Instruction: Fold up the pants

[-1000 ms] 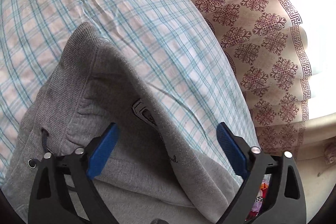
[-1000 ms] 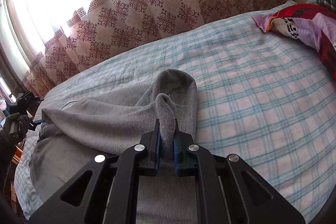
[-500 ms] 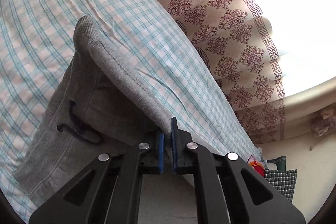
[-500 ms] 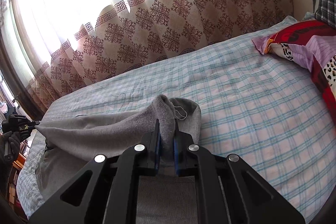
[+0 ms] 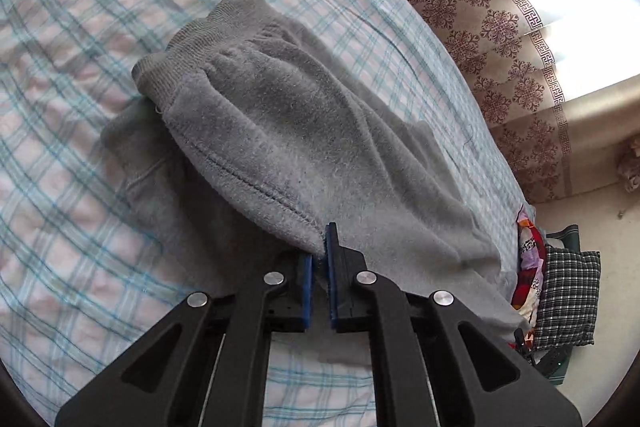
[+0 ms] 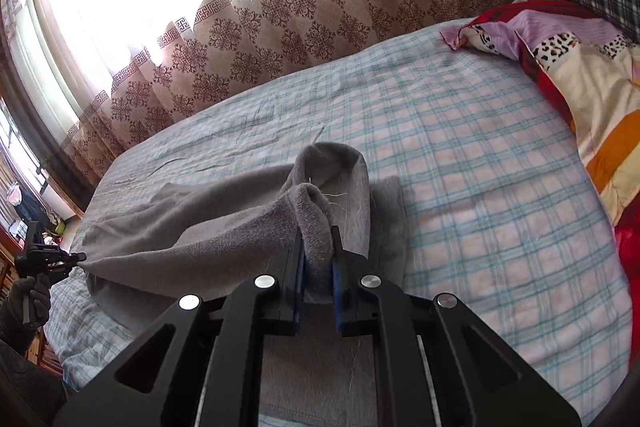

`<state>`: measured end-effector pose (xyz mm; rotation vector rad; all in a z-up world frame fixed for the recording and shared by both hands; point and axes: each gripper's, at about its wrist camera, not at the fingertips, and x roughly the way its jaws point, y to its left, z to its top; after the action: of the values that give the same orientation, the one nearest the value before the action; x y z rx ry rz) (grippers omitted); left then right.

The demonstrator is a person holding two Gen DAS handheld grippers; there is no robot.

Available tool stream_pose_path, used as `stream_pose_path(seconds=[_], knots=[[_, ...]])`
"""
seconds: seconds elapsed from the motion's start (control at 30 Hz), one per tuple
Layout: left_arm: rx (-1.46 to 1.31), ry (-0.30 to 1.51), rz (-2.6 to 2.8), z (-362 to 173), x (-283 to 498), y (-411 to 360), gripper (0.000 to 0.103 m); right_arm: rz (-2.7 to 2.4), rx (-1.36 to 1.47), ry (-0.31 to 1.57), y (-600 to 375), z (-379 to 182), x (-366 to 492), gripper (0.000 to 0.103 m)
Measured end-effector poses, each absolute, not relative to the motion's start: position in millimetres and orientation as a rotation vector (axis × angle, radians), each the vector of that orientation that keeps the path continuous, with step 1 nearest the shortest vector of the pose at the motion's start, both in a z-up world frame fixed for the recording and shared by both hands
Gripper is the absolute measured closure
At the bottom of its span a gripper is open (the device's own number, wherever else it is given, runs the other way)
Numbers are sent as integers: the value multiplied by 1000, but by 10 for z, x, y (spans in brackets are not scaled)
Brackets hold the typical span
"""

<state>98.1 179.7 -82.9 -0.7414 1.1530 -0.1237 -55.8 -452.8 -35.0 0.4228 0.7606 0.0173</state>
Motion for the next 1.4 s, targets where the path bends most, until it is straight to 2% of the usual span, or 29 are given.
stream_pose_path(seconds=[0.1, 0.2, 0.27, 0.3, 0.33, 0.5, 0.63, 0.7, 0.83, 1.03, 1.2, 1.27, 1.33, 1.4], knots=[[-768, 1171, -106, -1064, 846, 1815, 97, -18, 473, 787, -4578, -488, -756, 82], [-769, 1169, -107, -1150, 776, 1823, 96, -34, 502, 794, -4592, -516, -913, 79], [-769, 1159, -109, -1158, 742, 1845, 93, -39, 511, 785, -4597, -488, -998, 71], [-772, 1156, -109, -1158, 720, 1858, 91, -46, 517, 776, -4601, -467, -1039, 61], [-774, 1156, -110, -1166, 692, 1880, 91, -48, 524, 766, -4602, -444, -1077, 56], [-771, 1165, -98, -1219, 620, 1952, 86, -34, 571, 758, -4560, -433, -1082, 56], [-804, 1160, -100, -1261, 578, 2029, 85, -41, 641, 750, -4630, -440, -852, 48], [-806, 1158, -101, -1264, 573, 2031, 85, -23, 697, 795, -4668, -523, -673, 48], [-806, 1150, -96, -1255, 611, 1990, 79, -7, 631, 843, -4534, -561, -545, 86], [-820, 1134, -100, -1213, 667, 1990, 77, 68, 453, 864, -4241, -396, -962, 90], [-823, 1122, -84, -1196, 698, 2068, 77, -43, 246, 979, -4132, -668, -1169, 89], [-807, 1125, -73, -1195, 706, 2105, 77, -95, 286, 1003, -4270, -807, -1182, 81], [-809, 1125, -69, -1194, 710, 2143, 77, -129, 355, 977, -4388, -779, -1195, 48], [-794, 1122, -62, -1173, 716, 2149, 77, -115, 404, 921, -4462, -645, -1193, 41]])
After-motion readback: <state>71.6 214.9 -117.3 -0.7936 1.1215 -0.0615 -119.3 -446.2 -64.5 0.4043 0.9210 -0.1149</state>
